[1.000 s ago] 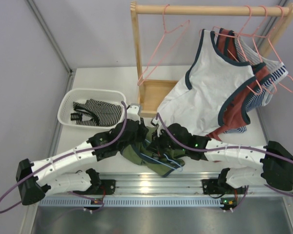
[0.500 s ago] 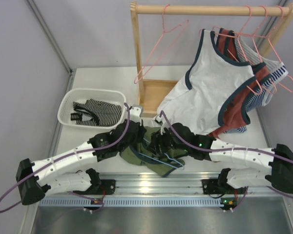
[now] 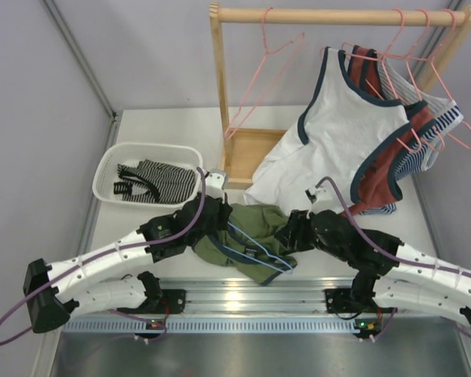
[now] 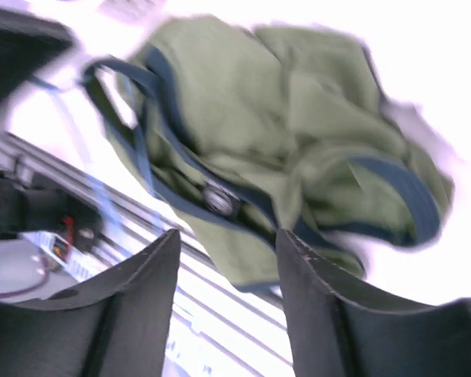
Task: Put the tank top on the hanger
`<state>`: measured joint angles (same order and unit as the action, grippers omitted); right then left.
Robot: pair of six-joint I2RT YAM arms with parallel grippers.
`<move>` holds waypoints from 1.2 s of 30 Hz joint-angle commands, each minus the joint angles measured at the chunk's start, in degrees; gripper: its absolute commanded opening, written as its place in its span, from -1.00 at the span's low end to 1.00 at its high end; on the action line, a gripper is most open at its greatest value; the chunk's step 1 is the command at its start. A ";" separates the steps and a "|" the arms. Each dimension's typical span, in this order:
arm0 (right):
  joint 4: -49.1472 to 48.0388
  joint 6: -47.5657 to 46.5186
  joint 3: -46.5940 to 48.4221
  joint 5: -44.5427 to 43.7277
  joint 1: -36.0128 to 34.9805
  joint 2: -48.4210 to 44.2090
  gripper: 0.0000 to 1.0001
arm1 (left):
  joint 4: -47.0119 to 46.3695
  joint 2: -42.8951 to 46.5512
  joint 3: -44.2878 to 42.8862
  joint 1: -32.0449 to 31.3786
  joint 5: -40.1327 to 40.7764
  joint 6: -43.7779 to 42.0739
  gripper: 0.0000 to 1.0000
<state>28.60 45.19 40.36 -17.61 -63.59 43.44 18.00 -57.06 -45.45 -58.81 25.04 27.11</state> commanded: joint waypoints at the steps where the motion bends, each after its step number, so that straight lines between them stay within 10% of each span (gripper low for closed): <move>1: 10.15 9.02 -4.05 -0.42 -1.27 -1.16 0.02 | -2.71 1.77 0.10 -0.08 1.33 -1.36 -1.00; 7: 9.99 11.32 -9.33 1.43 -4.08 -2.58 -0.28 | -2.71 1.95 0.19 -0.08 1.33 -1.01 -1.00; 36: 2.86 12.99 -11.97 2.31 -5.14 9.29 -0.33 | -2.00 1.51 -0.34 -0.08 1.94 -1.19 -1.00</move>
<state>31.24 57.28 28.47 -14.87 -67.75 53.21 18.02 -56.38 -45.30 -58.83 25.41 26.81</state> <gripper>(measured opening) 0.337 0.078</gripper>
